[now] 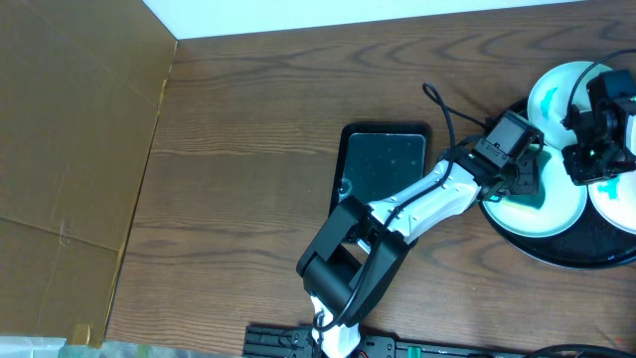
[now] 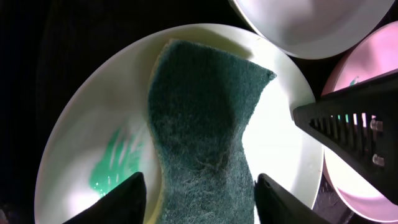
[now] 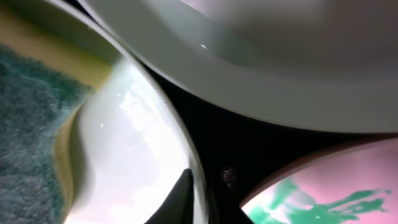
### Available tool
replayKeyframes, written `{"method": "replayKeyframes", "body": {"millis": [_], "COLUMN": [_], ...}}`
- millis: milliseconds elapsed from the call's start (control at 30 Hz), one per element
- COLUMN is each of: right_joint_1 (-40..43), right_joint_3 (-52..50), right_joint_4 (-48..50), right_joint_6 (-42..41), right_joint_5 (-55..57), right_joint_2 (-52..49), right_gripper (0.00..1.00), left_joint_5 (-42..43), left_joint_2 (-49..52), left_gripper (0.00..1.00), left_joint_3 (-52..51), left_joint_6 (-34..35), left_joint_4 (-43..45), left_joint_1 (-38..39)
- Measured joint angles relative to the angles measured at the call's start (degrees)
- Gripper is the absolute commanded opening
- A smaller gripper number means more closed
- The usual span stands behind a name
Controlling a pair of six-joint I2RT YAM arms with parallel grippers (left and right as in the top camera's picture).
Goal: Clean dirty plates on tray and stack at the side
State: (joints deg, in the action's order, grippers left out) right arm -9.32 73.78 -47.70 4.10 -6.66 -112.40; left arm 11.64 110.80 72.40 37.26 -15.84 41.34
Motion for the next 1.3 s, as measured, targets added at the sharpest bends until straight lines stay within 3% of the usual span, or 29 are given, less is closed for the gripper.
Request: {"method": "replayKeyframes", "body": {"millis": [933,1300], "right_joint_1": [0.04,0.04], "right_joint_3": [-0.76,-0.79], "right_joint_4": [0.85,0.87], "right_joint_6": [-0.11,-0.11], "right_joint_5": [-0.15,-0.15], "right_joint_2": [0.50,0.52], "right_gripper": [0.01,0.02], "left_joint_5": [-4.96,-4.94], "left_joint_2": [0.92,4.07], "left_gripper": [0.54,0.33], "left_joint_3": [0.00,0.00], "left_joint_6": [-0.02,0.13], "left_joint_4": [2.27,3.32], "left_joint_1": [2.60,2.64]}}
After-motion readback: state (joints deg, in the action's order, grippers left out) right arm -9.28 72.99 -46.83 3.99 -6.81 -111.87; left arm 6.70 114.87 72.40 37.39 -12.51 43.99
